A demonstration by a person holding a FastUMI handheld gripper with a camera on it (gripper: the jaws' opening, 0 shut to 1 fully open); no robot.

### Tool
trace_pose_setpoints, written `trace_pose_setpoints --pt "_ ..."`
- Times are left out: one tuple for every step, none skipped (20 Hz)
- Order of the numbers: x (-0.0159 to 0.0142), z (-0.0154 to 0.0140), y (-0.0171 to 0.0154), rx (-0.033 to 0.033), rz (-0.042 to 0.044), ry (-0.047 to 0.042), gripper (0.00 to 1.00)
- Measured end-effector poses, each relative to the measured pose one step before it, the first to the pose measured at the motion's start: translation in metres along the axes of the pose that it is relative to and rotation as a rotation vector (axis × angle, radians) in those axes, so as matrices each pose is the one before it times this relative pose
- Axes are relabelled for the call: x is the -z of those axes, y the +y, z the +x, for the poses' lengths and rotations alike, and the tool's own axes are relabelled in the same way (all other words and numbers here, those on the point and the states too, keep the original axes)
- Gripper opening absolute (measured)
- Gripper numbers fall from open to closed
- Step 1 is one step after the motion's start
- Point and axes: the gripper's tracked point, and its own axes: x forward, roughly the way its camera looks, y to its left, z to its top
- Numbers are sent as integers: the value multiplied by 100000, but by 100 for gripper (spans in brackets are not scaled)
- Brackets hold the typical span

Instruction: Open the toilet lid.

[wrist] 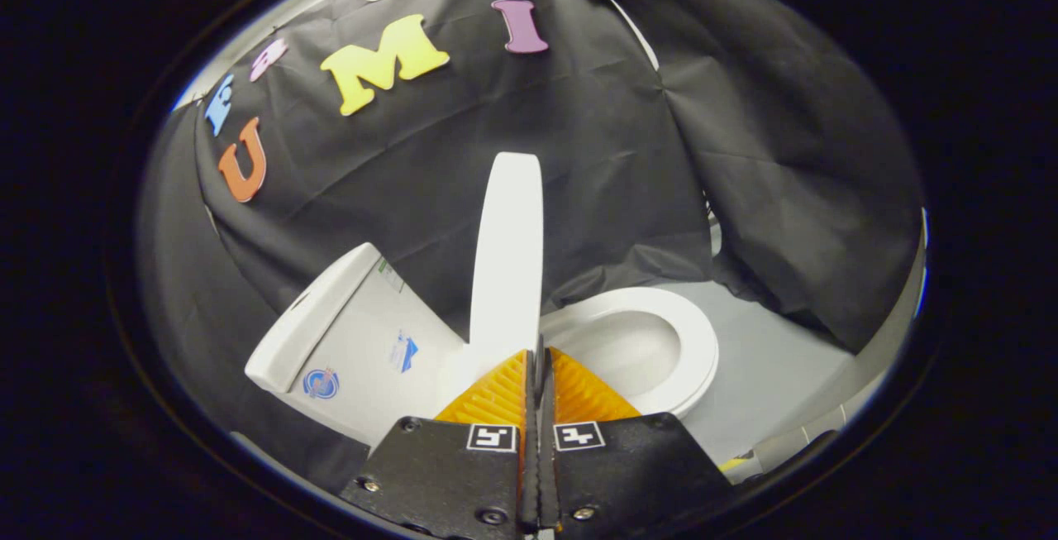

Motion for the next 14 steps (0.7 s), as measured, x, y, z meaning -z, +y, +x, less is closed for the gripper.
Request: trace_pose_setpoints --pt "100 -79 498 230 -2315 -551 4" --pt "-67 -71 395 261 -1866 -558 4" --pt "-84 -24 478 473 -1731 -480 4" --pt "9 -134 356 613 -1511 -544 4" --pt "-61 -63 388 626 -1569 -414 4" --pt "40 -24 381 788 -1665 -453 4" --pt "11 -20 249 1151 -2327 -467 4" --pt "-119 -123 392 408 -2101 -711 4" --pt "-152 -105 539 -346 -1460 -632 4" --pt "-2 -104 496 -232 -1218 -363 4" --pt "-74 -46 484 40 -1051 -351 4" --pt "-60 -1 420 269 -1287 -307 4" --pt "-44 -48 447 341 -1561 -178 4" --pt "-95 -60 508 86 -1195 -319 4"
